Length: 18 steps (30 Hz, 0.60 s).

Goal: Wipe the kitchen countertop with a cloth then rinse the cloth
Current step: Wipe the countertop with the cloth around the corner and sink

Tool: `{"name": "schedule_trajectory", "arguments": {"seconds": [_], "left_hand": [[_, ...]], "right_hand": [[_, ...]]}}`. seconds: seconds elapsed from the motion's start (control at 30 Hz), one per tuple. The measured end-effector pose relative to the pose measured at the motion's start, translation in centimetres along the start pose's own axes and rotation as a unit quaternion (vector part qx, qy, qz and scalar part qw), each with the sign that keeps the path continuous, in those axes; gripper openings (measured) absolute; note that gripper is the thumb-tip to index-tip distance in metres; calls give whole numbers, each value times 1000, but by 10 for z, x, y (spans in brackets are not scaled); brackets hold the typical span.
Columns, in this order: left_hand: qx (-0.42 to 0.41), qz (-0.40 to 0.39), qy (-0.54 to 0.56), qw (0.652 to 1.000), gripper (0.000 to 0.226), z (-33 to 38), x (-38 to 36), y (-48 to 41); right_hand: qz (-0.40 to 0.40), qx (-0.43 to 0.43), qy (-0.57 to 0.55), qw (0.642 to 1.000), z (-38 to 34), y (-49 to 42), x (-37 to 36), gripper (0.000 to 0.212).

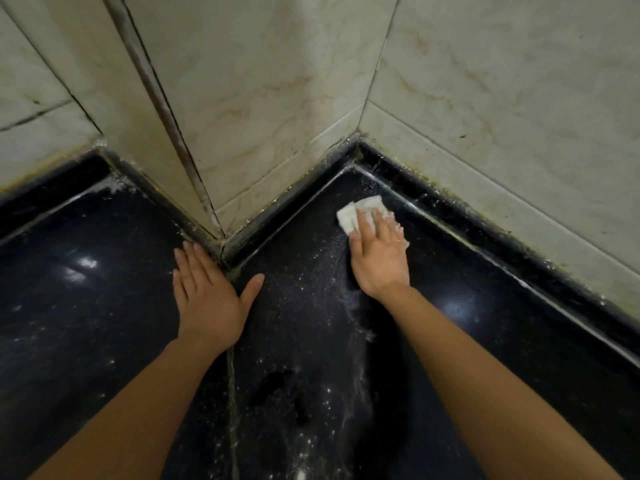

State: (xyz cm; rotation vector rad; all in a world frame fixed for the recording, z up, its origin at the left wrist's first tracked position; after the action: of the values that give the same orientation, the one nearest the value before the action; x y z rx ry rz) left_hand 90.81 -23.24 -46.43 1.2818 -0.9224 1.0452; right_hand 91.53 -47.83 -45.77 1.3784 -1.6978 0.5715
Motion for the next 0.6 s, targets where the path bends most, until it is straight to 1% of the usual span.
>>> {"name": "schedule_trajectory", "arguments": {"seconds": [0.07, 0.1, 0.13, 0.17, 0.2, 0.3, 0.37, 0.43, 0.5, 0.53, 0.6], "left_hand": [[-2, 3, 1, 1000, 105, 0, 0, 1], [-3, 4, 3, 1000, 105, 0, 0, 1], [-4, 3, 4, 1000, 105, 0, 0, 1], [-4, 2, 5, 1000, 105, 0, 0, 1], [-3, 0, 6, 1000, 105, 0, 0, 0], [-1, 0, 8, 1000, 105, 0, -1, 0], [1, 1, 2, 1000, 105, 0, -1, 0], [2, 2, 1, 1000, 106, 0, -1, -2], [3, -2, -1, 1000, 106, 0, 0, -2], [2, -4, -3, 1000, 106, 1, 0, -2], [0, -7, -6, 1000, 106, 1, 0, -2]], "right_hand": [[-52, 102, 14, 993, 10, 22, 5, 53], [-75, 139, 21, 987, 18, 33, 9, 57], [-88, 158, 32, 983, 28, 41, 14, 59], [-82, 158, 43, 983, 38, 44, 20, 59], [-62, 134, 46, 988, 46, 42, 26, 56], [14, -2, 29, 999, 50, 16, 34, 51], [42, -70, 28, 996, 34, -5, 27, 51], [68, -119, 13, 990, 16, -22, 16, 52], [88, -149, -3, 985, 1, -33, 7, 53], [89, -147, -5, 985, -4, -35, 4, 53], [64, -94, -3, 993, -9, -36, 3, 52]]}}
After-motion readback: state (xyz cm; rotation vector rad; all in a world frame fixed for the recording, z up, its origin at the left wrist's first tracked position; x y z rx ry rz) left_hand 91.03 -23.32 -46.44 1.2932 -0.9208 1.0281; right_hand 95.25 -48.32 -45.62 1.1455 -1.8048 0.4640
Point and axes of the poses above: each hand's wrist, its own y-axis away from the middle knuckle, its own x-axis out of the back of the hand, z = x × y, the point moved 2 cm from there along -y, towards the middle knuckle, and after that the axes turned 13 degrees about -y, right-handed, at the moved point
